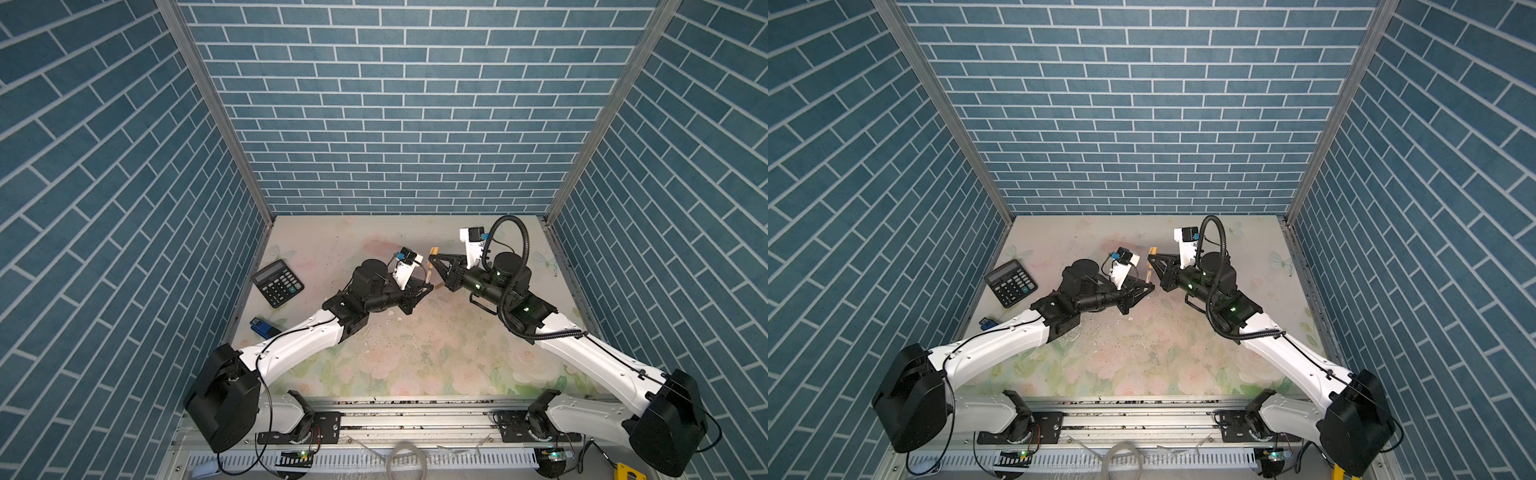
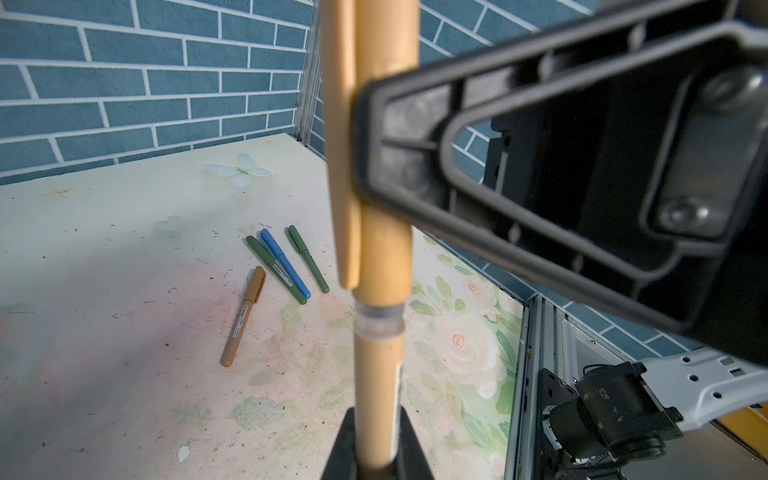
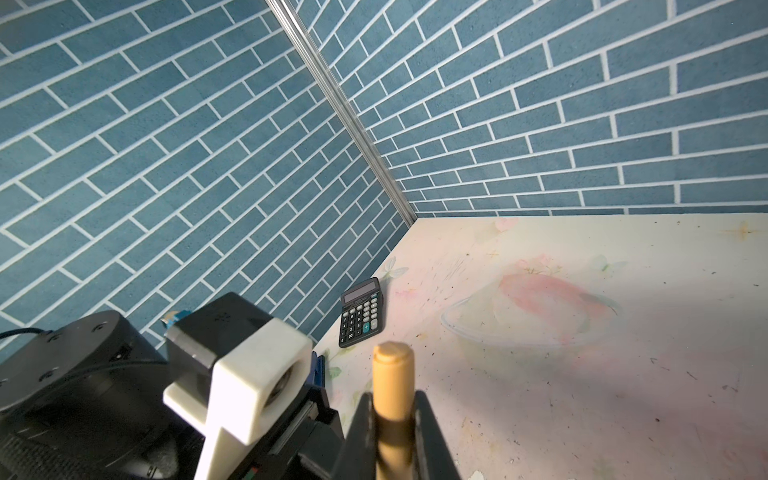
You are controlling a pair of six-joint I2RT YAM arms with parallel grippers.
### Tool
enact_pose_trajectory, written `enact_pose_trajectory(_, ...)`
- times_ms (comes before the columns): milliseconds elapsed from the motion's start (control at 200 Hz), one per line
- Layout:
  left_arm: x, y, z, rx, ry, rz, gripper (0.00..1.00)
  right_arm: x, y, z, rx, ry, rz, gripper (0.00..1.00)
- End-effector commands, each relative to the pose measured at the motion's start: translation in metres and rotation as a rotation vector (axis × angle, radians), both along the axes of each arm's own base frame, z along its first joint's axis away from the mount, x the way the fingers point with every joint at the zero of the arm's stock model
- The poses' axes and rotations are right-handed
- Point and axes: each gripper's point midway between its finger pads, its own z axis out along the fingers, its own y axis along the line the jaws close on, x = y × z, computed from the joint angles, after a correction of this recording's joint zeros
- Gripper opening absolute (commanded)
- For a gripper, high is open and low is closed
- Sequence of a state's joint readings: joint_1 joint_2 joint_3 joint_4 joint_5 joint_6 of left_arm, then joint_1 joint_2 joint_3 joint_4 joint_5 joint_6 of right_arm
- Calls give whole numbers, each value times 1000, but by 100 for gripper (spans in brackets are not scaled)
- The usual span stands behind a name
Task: Insert the pens into the pen caps
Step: 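Lower the tan cap onto the fountain pen tip with the right gripper, then press the cap down onto the pen with the right gripper while left holds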
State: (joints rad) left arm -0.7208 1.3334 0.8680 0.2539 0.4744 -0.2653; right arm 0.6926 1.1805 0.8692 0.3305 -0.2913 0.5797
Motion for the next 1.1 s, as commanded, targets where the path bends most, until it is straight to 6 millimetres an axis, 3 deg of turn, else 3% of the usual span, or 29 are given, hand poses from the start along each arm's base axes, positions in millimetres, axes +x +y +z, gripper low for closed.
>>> enact_pose_trajectory(0, 1, 0, 23, -55, -68, 2, 0, -7, 9, -14, 26, 50, 64, 7)
enact_pose_trajectory(285, 19, 18, 34, -103, -77, 93, 0, -17, 16, -48, -18, 121, 118, 11)
enact_pose_trajectory(390, 23, 23, 38, -118, -80, 105, 0, -19, 19, -52, -35, 146, 134, 18)
enact_pose_trajectory(690, 20, 20, 35, -110, -72, 82, 0, -20, 11, 7, -103, 55, 122, 40)
enact_pose_trajectory(940, 17, 16, 30, -91, -93, 55, 0, -7, 0, 54, -148, -7, 77, 41)
enact_pose_trajectory(1095, 9, 11, 29, -74, -116, 23, 0, 9, 4, 65, -187, 10, 56, 41)
